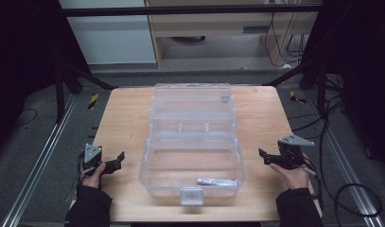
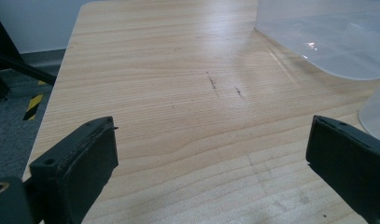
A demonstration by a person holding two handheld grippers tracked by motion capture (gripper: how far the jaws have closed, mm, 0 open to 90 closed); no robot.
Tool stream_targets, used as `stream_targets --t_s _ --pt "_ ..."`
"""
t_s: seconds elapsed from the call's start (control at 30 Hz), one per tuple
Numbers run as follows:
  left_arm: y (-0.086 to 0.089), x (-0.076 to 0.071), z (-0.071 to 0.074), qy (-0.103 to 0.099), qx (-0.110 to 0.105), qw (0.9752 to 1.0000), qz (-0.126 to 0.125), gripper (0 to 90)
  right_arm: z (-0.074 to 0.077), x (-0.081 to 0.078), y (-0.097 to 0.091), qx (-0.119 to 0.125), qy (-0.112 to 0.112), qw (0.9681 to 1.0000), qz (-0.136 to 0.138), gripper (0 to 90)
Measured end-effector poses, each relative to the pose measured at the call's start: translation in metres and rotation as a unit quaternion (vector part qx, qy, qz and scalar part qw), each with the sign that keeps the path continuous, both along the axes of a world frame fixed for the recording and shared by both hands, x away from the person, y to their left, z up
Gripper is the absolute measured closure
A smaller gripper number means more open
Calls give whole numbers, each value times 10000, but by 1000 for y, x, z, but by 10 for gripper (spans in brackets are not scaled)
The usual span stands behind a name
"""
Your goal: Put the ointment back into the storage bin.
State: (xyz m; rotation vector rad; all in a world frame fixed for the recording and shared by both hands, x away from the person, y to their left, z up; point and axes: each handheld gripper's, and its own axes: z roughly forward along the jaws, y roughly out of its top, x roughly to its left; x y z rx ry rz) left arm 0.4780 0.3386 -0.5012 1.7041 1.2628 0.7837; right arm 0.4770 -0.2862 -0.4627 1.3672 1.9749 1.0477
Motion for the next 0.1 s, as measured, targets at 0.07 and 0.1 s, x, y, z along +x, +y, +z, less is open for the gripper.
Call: stream_targets --t_s 0.07,0.1 --pt "0 0 0 3 -4 10000 4 16 -9 2 -4 -66 32 9999 -117 139" --pt "0 0 0 3 -4 10000 4 16 -11 2 -5 -39 35 9998 -187 143"
